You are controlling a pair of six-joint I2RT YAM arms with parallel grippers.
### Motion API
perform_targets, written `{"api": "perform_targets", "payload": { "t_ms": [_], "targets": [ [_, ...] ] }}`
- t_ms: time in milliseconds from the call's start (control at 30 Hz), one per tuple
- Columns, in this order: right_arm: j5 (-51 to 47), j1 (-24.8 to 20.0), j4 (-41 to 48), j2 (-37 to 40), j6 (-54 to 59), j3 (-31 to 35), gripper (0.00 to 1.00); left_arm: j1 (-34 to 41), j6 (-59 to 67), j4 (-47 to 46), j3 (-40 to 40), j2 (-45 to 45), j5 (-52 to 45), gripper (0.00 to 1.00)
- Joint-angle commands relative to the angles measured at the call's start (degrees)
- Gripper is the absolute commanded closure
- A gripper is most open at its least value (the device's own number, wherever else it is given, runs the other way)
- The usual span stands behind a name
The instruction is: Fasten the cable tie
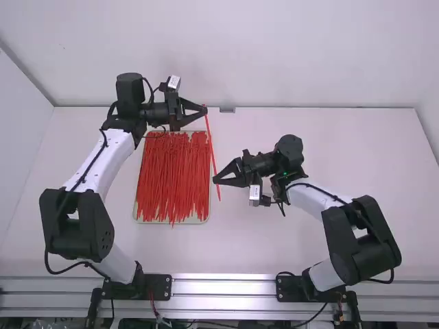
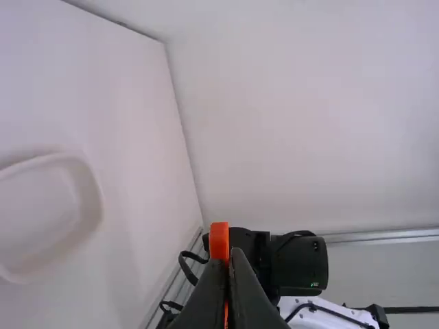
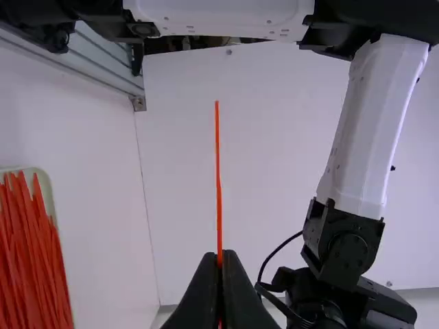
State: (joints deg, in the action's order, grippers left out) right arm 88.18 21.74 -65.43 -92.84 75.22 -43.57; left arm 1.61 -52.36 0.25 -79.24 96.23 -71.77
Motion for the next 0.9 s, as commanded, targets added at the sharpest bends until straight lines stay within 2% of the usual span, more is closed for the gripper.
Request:
{"api": "perform_targets", "payload": {
  "t_ms": [0,767,867],
  "targets": [
    [0.5,0.1,-0.2,-0.5,0.1,0.5,1.00,-0.3,1.9,-0.1,-1.7,-0.3,-0.8,0.98],
    [-0.2,0.1,-3.3,-0.4,-0.4,0.5,1.00,0.1,4.4,-1.6,-1.7,-0.3,-0.2,0.98],
    [-2.4,0.1,-5.3,-0.4,-3.4,0.5,1.00,0.1,4.5,-1.6,-1.7,-0.3,0.1,0.98]
  ]
}}
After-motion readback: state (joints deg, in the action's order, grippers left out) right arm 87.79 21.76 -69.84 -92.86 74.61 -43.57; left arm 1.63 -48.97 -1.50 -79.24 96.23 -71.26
